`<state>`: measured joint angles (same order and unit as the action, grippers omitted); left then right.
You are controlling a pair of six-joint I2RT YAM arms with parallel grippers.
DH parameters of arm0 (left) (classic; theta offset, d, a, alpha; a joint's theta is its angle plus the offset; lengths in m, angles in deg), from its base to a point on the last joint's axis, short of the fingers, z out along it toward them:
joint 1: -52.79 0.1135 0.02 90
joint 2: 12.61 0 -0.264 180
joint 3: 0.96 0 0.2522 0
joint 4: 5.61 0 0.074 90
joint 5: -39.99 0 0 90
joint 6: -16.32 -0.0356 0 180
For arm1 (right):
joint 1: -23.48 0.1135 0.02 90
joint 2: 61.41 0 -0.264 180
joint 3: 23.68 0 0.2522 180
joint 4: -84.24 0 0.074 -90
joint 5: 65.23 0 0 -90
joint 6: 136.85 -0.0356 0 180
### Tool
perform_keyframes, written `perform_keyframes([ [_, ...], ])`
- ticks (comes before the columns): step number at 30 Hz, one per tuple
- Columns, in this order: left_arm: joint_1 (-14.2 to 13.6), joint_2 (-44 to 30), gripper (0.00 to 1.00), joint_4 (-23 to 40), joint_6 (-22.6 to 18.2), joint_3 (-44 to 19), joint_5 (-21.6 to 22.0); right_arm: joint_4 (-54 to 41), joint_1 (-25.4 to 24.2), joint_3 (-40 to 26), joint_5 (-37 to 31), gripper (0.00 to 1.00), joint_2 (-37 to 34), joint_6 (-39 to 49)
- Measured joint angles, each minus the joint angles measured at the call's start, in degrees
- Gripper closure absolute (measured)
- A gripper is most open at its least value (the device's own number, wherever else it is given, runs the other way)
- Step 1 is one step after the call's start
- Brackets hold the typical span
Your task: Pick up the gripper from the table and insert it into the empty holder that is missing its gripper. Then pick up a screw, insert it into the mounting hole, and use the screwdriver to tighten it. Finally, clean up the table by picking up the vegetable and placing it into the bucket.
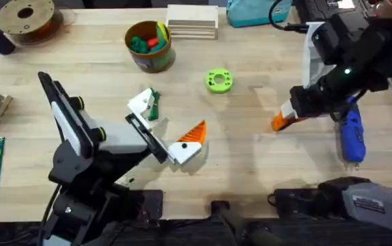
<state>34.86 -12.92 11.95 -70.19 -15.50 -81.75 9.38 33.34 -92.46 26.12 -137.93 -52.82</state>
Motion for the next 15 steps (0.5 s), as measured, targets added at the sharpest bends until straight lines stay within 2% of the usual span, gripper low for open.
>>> perform_keyframes([
  [7,0.00,-0.01,0.011,0.02,0.00,0.01,0.00,-2.45,-0.63,-3.02,2.99,0.982,5.30,2.90],
  [10,0.00,0.01,0.014,0.00,0.00,0.00,0.00,-2.96,-3.18,-3.30,5.45,0.983,8.95,4.12],
  [12,0.00,0.01,0.014,0.02,0.00,0.02,0.00,-1.27,-5.61,-3.30,8.43,0.983,10.33,5.27],
  [15,0.00,0.01,0.013,0.02,0.00,0.00,0.00,6.60,-9.56,-3.30,15.87,0.983,10.69,6.01],
])
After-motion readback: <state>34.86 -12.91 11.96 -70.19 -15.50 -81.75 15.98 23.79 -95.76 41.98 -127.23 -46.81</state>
